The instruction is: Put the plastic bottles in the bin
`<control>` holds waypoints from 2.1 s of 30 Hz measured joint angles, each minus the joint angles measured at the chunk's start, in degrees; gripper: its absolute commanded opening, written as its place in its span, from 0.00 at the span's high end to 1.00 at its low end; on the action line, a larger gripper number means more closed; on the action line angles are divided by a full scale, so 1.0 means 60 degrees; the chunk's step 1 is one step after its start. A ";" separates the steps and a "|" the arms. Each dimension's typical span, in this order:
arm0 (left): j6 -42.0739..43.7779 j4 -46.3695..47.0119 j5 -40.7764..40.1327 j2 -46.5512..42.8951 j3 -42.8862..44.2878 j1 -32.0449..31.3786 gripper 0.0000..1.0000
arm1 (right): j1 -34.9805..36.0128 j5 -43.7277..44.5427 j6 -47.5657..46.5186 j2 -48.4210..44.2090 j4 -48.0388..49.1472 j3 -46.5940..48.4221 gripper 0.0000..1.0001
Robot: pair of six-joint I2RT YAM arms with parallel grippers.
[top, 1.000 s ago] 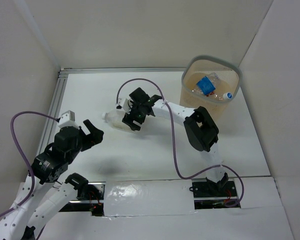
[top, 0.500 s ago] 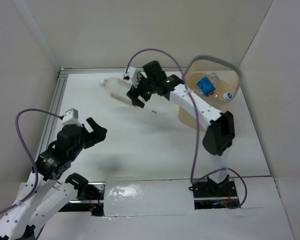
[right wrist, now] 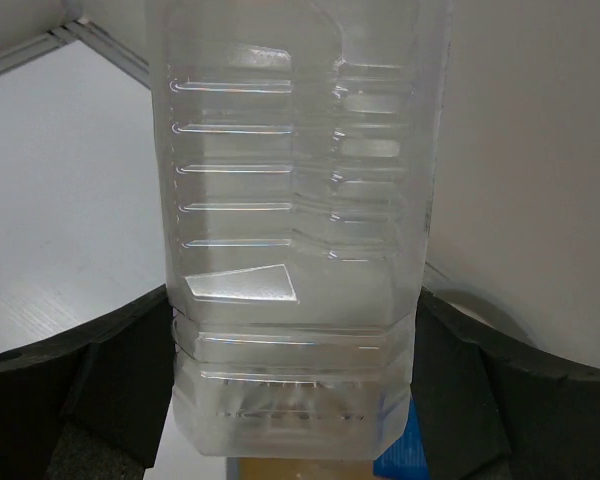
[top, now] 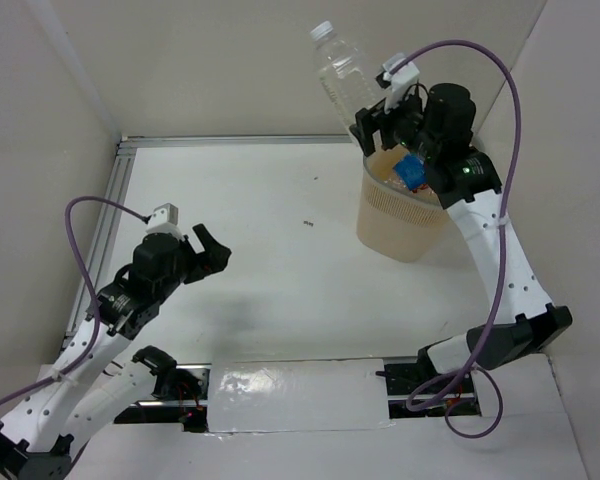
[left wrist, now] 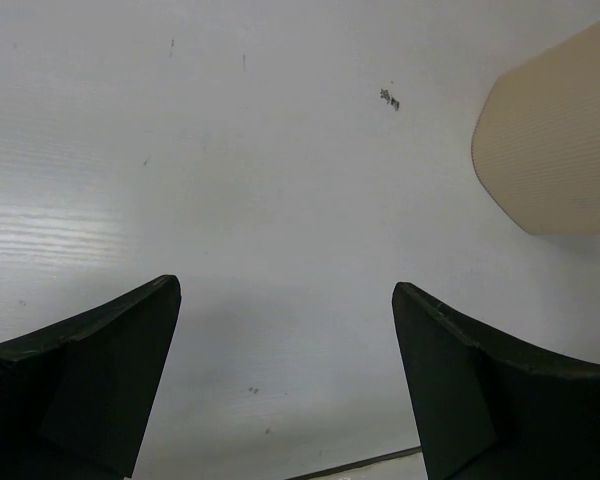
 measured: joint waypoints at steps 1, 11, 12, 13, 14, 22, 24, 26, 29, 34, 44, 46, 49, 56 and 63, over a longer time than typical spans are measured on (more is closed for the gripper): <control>0.0044 0.0120 0.0055 0.0102 0.0000 0.0000 0.00 | -0.0233 -0.0040 0.0051 -0.0113 -0.0007 -0.0164 0.72; 0.0306 0.0940 0.0543 0.0758 0.0000 0.0000 0.00 | -0.3082 -0.0790 0.0339 -0.0867 -0.0612 -0.1974 0.58; 0.0310 0.0994 0.0561 0.0816 0.0000 0.0000 0.00 | -0.3297 -0.0918 0.0350 -0.0889 -0.0725 -0.2025 0.47; 0.0317 0.1049 0.0608 0.0889 0.0000 0.0000 0.00 | -0.3468 -0.1067 0.0350 -0.0896 -0.0845 -0.2047 0.38; 0.0331 0.1100 0.0648 0.0958 0.0000 0.0000 0.00 | -0.3603 -0.1224 0.0350 -0.0907 -0.0951 -0.2065 0.28; 0.0630 0.1421 0.0911 0.1253 0.0084 0.0000 0.00 | -0.4116 -0.2324 0.0244 -0.1038 -0.1603 -0.2328 0.00; 0.0794 0.1475 0.0976 0.1330 0.0204 0.0000 0.00 | -0.4229 -0.2510 0.0222 -0.1111 -0.1690 -0.2361 0.00; 0.0863 0.1523 0.1020 0.1432 0.0357 0.0000 0.00 | -0.4342 -0.2597 0.0189 -0.1220 -0.1749 -0.2357 0.00; 0.1049 0.1636 0.1053 0.1588 0.0576 0.0000 0.00 | -0.4528 -0.2758 0.0080 -0.1395 -0.1876 -0.2193 0.00; 0.1191 0.1861 0.1169 0.1698 0.0667 0.0000 0.00 | -0.4659 -0.3588 -0.0091 -0.1807 -0.2004 -0.1486 0.00; 0.1351 0.2029 0.1625 0.1796 0.0685 0.0000 0.00 | -0.3002 -0.4710 -0.0073 -0.2612 -0.2178 -0.1610 0.00; 0.1351 0.2051 0.1698 0.1796 0.0685 0.0000 0.00 | -0.2794 -0.4747 -0.0186 -0.2422 -0.2368 -0.1818 0.00; 0.1341 0.2062 0.1807 0.1792 0.0685 0.0000 0.00 | -0.2204 -0.4615 -0.0452 -0.2109 -0.2692 -0.2186 0.00; 0.1268 0.2062 0.1934 0.1581 0.0681 0.0000 0.00 | -0.0670 -0.4091 -0.0922 -0.1552 -0.3093 -0.2514 0.00; 0.1264 0.1982 0.1920 0.1242 0.0681 0.0000 0.00 | -0.0149 -0.3552 -0.0882 -0.0463 -0.3009 -0.2510 0.00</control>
